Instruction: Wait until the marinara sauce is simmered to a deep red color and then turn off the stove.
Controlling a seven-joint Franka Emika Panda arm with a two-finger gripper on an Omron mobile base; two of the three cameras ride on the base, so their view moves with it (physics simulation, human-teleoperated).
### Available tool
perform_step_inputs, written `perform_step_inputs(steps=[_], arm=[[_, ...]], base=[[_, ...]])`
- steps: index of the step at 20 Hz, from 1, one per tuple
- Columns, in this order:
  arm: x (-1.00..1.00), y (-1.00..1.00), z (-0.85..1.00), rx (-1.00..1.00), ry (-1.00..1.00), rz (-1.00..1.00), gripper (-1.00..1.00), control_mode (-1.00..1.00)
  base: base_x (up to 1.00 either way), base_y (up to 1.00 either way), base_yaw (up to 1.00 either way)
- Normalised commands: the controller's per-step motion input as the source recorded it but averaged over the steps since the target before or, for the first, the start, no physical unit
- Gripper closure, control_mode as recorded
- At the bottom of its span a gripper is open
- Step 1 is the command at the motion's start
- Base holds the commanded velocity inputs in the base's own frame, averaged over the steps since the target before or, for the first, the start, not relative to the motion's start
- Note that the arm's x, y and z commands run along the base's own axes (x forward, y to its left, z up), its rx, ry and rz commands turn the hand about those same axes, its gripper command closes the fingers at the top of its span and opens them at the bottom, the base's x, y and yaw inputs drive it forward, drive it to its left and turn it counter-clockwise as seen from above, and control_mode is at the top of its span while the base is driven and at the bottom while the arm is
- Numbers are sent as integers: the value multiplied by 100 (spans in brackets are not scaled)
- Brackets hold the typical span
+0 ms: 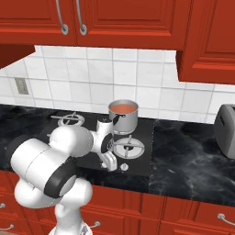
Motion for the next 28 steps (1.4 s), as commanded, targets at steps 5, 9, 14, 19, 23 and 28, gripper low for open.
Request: perform_step_inputs(steps=[5, 9, 14, 19, 23, 28], arm=[[0, 0, 0, 0, 0, 0, -100, -100], [0, 0, 0, 0, 0, 0, -100, -100], [0, 0, 0, 0, 0, 0, -100, -100], [0, 0, 0, 0, 0, 0, -100, -100], [0, 0, 0, 0, 0, 0, -100, -100], [0, 0, 0, 0, 0, 0, -100, -100]], base=[[0, 0, 0], [0, 0, 0], [0, 0, 0], [0, 0, 0], [0, 0, 0], [0, 0, 0]])
